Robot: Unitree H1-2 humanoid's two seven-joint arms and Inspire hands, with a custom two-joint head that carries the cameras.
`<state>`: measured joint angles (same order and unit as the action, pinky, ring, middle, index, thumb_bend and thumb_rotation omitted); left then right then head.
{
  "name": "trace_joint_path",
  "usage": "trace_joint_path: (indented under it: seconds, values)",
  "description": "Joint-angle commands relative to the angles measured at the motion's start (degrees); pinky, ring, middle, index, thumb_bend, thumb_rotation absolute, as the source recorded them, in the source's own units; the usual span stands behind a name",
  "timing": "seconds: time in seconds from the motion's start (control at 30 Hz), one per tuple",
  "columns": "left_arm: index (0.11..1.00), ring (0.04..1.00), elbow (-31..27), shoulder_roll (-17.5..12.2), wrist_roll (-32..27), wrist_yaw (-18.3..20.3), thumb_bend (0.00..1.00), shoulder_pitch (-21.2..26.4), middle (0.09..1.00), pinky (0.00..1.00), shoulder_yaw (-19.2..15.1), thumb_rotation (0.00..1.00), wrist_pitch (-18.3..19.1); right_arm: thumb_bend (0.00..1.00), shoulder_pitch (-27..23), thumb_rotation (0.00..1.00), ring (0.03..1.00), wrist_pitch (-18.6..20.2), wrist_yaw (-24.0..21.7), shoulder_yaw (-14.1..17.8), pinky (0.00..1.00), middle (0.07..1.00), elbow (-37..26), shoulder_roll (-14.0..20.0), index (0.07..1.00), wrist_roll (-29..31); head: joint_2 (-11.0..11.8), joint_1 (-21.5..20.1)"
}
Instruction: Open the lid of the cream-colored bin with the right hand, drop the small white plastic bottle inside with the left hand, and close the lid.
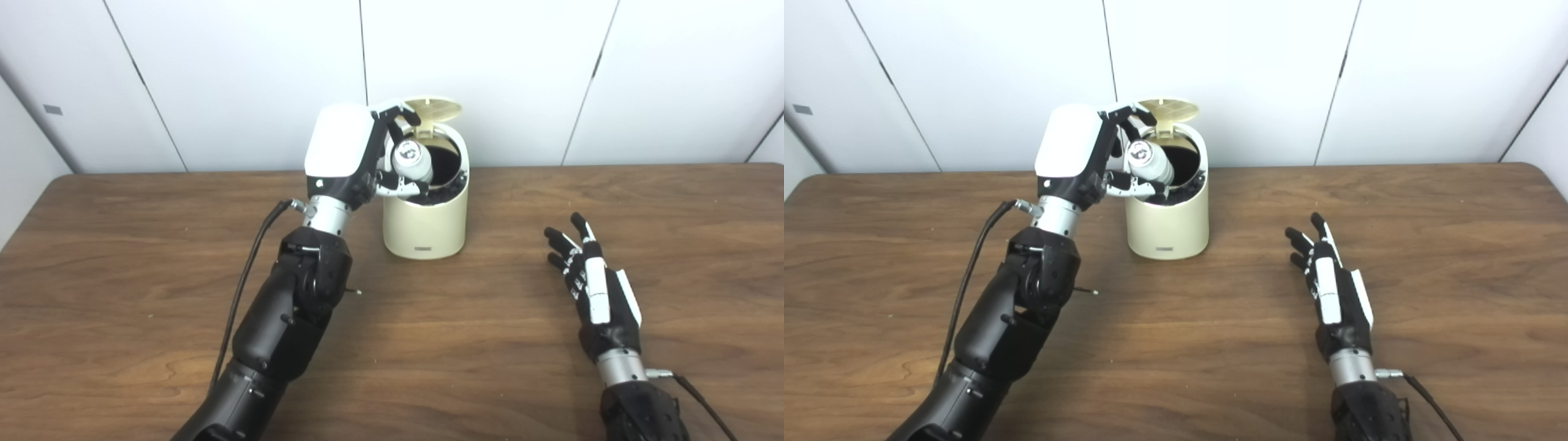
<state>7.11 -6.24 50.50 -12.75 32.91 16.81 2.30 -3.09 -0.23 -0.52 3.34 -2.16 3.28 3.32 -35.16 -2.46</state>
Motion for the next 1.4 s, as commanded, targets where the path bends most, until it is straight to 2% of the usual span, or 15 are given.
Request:
trace_joint_path:
  seconds: [0.0,0.17,0.4,0.6,0.63,0.7,0.77,0.8,0.83,0.87,1.03,1.17,1.23,1.3,1.37]
  values:
    - [0.616,0.32,-1.96,0.14,-0.76,-0.46,1.0,2.33,0.488,0.25,-0.47,0.12,-0.75,0.64,-0.4,1.0,0.916,-1.78,-0.25,0.02,0.89,0.857,1.06,-0.29,0.964,0.45,-0.01,-0.08]
    - [0.615,0.276,-2.29,0.02,-1.37,0.38,1.0,2.39,0.462,0.21,-0.37,0.18,-0.28,0.62,-0.5,1.0,0.915,-1.85,-0.35,0.3,0.88,0.862,1.48,-0.28,0.963,0.97,0.0,0.05]
    - [0.6,0.281,-2.64,-0.12,-2.55,-0.32,1.0,2.14,0.455,0.22,-0.76,0.22,-1.9,0.61,-0.48,1.0,0.912,-2.26,-0.41,0.34,0.89,0.856,1.74,-0.02,0.964,1.15,-0.02,0.2]
    - [0.552,0.29,-5.79,-0.38,-4.4,-0.4,1.0,0.7,0.444,0.22,-1.84,0.26,-3.61,0.62,-0.31,1.0,0.908,-1.63,-0.13,0.4,0.9,0.852,1.42,0.02,0.958,0.88,-0.05,0.19]
    - [0.536,0.293,-6.3,-0.37,-4.69,-0.61,1.0,0.39,0.444,0.22,-2.13,0.26,-3.84,0.62,-0.25,1.0,0.909,-1.57,-0.19,0.41,0.9,0.853,1.36,0.06,0.958,0.94,-0.03,0.21]
    - [0.497,0.29,-7.63,-0.03,-5.67,-0.71,0.99,-0.5,0.428,0.22,-3.04,0.19,-3.95,0.61,-0.19,1.0,0.912,-1.55,-0.37,0.44,0.9,0.857,1.21,0.12,0.962,1.19,0.02,0.27]
    - [0.472,0.312,-9.17,0.4,-7.4,-0.27,0.94,-1.54,0.422,0.24,-4.17,0.1,-3.85,0.61,-0.17,1.0,0.913,-1.52,-0.44,0.51,0.9,0.86,1.27,0.18,0.965,1.34,-0.14,0.29]
    - [0.476,0.324,-9.96,0.45,-8.14,-0.07,0.74,-2.03,0.424,0.25,-4.67,0.08,-3.89,0.61,-0.17,1.0,0.913,-1.57,-0.45,0.56,0.91,0.86,1.38,0.24,0.965,1.37,-0.24,0.32]
    - [0.478,0.335,-10.81,0.55,-9.01,0.13,0.63,-2.57,0.426,0.26,-5.33,0.07,-3.85,0.61,-0.18,1.0,0.913,-1.68,-0.53,0.59,0.91,0.86,1.48,0.31,0.965,1.44,-0.27,0.36]
    - [0.481,0.347,-11.76,0.65,-9.77,0.37,0.57,-3.13,0.452,0.27,-6.02,0.03,-3.55,0.61,-0.15,1.0,0.914,-1.7,-0.58,0.59,0.92,0.859,1.44,0.41,0.967,1.46,-0.31,0.49]
    - [0.469,0.346,-15.14,0.87,-13.37,2.09,0.53,-5.36,0.492,0.27,-9.33,0.0,-1.49,0.62,0.0,1.0,0.915,-0.83,-0.47,0.77,0.92,0.859,0.52,0.66,0.967,1.62,-0.29,0.69]
    - [0.498,0.29,-17.37,0.83,-11.91,3.67,0.52,-7.07,0.428,0.21,-11.18,0.0,4.3,0.63,0.13,1.0,0.917,-1.43,-0.61,1.2,0.92,0.854,0.49,0.94,0.96,2.23,-0.34,0.66]
    - [0.512,0.26,-18.62,1.44,-15.72,5.63,0.52,-8.45,0.413,0.17,-13.05,0.0,7.22,0.63,0.1,1.0,0.922,-1.69,-0.7,1.16,0.93,0.856,0.17,1.25,0.959,2.08,-0.49,0.4]
    - [0.521,0.308,-19.14,2.13,-21.05,6.99,0.52,-10.08,0.425,0.22,-15.14,0.0,8.31,0.63,-0.13,1.0,0.926,-1.72,-0.87,0.98,0.94,0.862,-0.28,1.81,0.958,1.66,-0.52,0.19]
    - [0.519,0.42,-18.5,2.55,-26.01,7.44,0.52,-12.04,0.459,0.33,-17.17,0.0,7.33,0.65,-0.56,1.0,0.941,-0.77,-0.98,1.0,0.94,0.889,-1.45,2.31,0.959,1.71,-0.66,0.22]
